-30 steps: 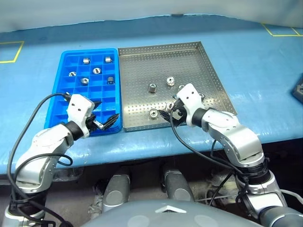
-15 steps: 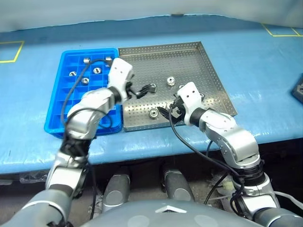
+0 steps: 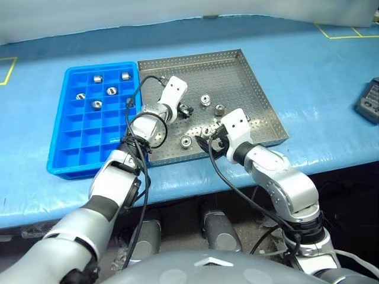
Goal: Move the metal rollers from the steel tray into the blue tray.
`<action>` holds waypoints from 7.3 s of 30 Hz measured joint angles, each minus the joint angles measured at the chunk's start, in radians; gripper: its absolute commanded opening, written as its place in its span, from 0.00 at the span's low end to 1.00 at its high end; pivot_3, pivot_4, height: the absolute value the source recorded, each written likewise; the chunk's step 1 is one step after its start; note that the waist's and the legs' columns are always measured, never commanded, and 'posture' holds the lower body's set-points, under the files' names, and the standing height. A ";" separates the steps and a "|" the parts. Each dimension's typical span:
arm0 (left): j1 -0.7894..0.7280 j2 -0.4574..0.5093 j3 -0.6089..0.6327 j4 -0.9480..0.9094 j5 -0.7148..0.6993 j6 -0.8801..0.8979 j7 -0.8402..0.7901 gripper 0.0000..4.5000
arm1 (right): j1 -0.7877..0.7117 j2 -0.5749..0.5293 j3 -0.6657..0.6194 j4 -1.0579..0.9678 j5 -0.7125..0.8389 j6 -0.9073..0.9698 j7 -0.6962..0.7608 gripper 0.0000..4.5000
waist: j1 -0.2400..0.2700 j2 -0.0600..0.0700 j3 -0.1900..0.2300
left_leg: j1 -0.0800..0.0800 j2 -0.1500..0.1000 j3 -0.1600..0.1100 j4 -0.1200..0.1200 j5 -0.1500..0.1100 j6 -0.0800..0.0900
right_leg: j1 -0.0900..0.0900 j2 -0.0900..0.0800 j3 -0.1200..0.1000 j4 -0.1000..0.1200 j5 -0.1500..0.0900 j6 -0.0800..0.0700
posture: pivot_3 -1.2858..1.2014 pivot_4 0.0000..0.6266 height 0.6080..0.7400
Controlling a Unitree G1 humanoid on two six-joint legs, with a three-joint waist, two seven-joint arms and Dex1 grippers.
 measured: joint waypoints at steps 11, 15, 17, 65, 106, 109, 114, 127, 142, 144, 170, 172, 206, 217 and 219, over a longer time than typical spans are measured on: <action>0.008 0.006 0.055 -0.043 0.016 0.011 -0.025 0.38 | 0.010 0.007 -0.010 0.003 -0.002 0.001 -0.018 1.00 | -0.019 0.000 0.000 | 0.000 0.000 0.000 0.002 0.001 0.000 | 0.000 0.000 0.001 0.001 0.001 0.002 | 0.48 0.24 1.00; 0.075 0.037 0.116 -0.291 -0.008 0.081 -0.012 0.38 | -0.014 0.013 -0.011 0.015 -0.002 -0.001 -0.018 1.00 | -0.022 0.000 0.000 | 0.000 0.000 0.000 0.000 0.001 0.000 | 0.000 0.000 0.002 0.001 0.001 0.002 | 0.49 0.24 1.00; 0.144 0.052 0.162 -0.474 -0.031 0.126 0.013 0.38 | -0.026 0.019 -0.005 0.031 -0.002 -0.001 -0.016 1.00 | -0.021 0.000 0.000 | 0.000 0.000 0.000 -0.001 0.001 0.000 | -0.001 0.000 0.002 0.001 0.001 0.001 | 0.50 0.24 1.00; 0.529 0.204 0.243 -1.051 -0.167 0.073 -0.045 0.99 | -0.046 0.110 0.082 0.149 -0.079 -0.161 0.004 1.00 | 0.055 -0.001 0.000 | 0.002 0.001 -0.001 -0.001 0.006 -0.003 | 0.000 0.000 -0.001 0.001 0.005 -0.003 | 0.52 0.24 1.00; 0.450 0.291 -0.106 -0.839 0.050 0.059 -0.391 0.00 | 0.128 0.032 0.011 -0.027 -0.058 -0.086 -0.001 1.00 | 0.009 -0.001 0.000 | 0.001 0.001 0.000 -0.001 0.006 -0.002 | -0.001 0.000 0.000 0.001 0.005 -0.002 | 0.48 0.24 1.00; 0.488 0.260 0.001 -0.910 0.004 0.110 -0.328 0.00 | 0.119 0.033 0.021 -0.018 -0.057 -0.086 0.002 1.00 | 0.009 -0.001 0.000 | 0.001 0.001 0.000 -0.001 0.006 -0.002 | -0.001 0.000 0.000 0.001 0.005 -0.002 | 0.50 0.24 1.00; 0.515 0.305 0.033 -0.956 -0.033 0.166 -0.345 0.27 | 0.091 0.032 0.036 0.008 -0.058 -0.087 0.005 1.00 | 0.018 -0.001 0.000 | 0.001 0.001 0.000 0.000 0.006 -0.002 | -0.001 0.000 0.000 0.001 0.005 -0.002 | 0.50 0.24 1.00; 0.402 0.229 -0.144 -0.778 0.027 0.113 -0.369 0.99 | 0.081 0.031 0.040 0.026 -0.065 -0.090 0.002 1.00 | 0.023 -0.001 0.000 | 0.001 0.001 0.000 0.000 0.006 -0.002 | 0.000 0.000 0.000 0.001 0.005 -0.002 | 0.48 0.24 1.00; 0.356 0.149 -0.213 -0.630 0.105 0.001 -0.374 0.99 | 0.125 0.027 0.003 -0.005 -0.070 -0.088 -0.018 1.00 | 0.008 0.000 0.000 | 0.001 0.001 0.000 0.000 0.006 -0.002 | 0.000 0.000 0.000 0.001 0.006 -0.001 | 0.46 0.24 1.00; 0.352 0.147 -0.220 -0.626 0.106 0.001 -0.382 0.99 | 0.125 0.028 0.003 -0.005 -0.071 -0.088 -0.020 1.00 | 0.004 0.000 0.000 | 0.001 0.001 0.000 0.000 0.006 -0.002 | 0.000 0.000 0.000 0.001 0.006 -0.001 | 0.46 0.24 1.00; 0.530 0.245 0.063 -0.894 0.045 0.034 -0.293 0.27 | 0.018 0.018 0.081 0.014 -0.081 -0.099 0.037 1.00 | -0.001 0.000 0.000 | 0.002 0.002 0.000 0.000 0.006 -0.002 | -0.001 0.000 0.000 0.002 0.006 -0.001 | 0.51 0.24 1.00; 0.576 0.248 0.136 -0.955 0.020 0.034 -0.262 0.27 | -0.028 0.018 0.101 0.030 -0.079 -0.112 0.061 1.00 | 0.008 0.000 0.000 | 0.002 0.001 0.000 0.000 0.007 -0.001 | 0.000 0.000 0.000 0.002 0.006 -0.001 | 0.52 0.24 1.00; 0.991 0.040 0.525 -1.388 -1.016 0.243 -0.055 0.27 | -0.205 0.477 -0.211 0.229 0.532 -0.050 0.013 1.00 | 0.060 0.000 0.000 | 0.001 0.001 -0.002 -0.001 0.007 -0.002 | 0.000 0.000 -0.002 0.001 0.001 -0.011 | 0.54 0.24 1.00; 1.003 0.014 0.471 -1.387 -1.252 0.238 0.069 0.27 | -0.205 0.477 -0.193 0.240 0.678 -0.040 -0.016 1.00 | 0.059 0.000 0.000 | 0.001 0.002 -0.002 -0.002 0.007 -0.002 | 0.000 0.000 -0.002 0.001 0.001 -0.012 | 0.54 0.24 1.00; 1.009 0.014 0.457 -1.381 -1.282 0.238 0.090 0.27 | -0.205 0.477 -0.189 0.240 0.691 -0.040 -0.021 1.00 | 0.059 0.000 0.000 | 0.001 0.002 -0.002 -0.002 0.007 -0.002 | 0.000 0.000 -0.002 0.000 0.001 -0.012 | 0.53 0.24 1.00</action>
